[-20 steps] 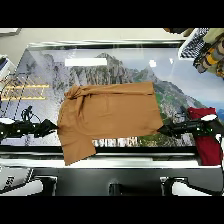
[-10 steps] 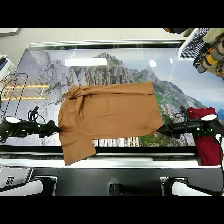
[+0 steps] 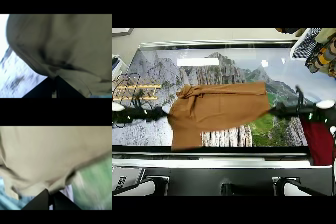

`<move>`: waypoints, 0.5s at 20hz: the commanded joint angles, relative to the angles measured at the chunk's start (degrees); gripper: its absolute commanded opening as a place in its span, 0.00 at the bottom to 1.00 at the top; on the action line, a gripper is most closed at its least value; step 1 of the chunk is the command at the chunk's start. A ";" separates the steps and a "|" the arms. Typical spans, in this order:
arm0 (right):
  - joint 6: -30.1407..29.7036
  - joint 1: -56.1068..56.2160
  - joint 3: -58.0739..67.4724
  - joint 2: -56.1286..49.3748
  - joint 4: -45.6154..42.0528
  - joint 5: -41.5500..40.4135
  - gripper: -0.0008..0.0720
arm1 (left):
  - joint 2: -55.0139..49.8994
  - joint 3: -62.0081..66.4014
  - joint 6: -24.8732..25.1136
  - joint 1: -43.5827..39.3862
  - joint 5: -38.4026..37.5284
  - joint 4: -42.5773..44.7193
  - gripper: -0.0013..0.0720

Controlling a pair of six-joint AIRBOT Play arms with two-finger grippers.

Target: Fold the clothes and pants, and hang the long-sleeved shirts on hangers.

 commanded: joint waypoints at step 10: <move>18.36 4.81 58.07 16.33 -18.14 2.89 0.04 | 24.90 47.60 -26.47 -1.64 -6.93 25.55 0.03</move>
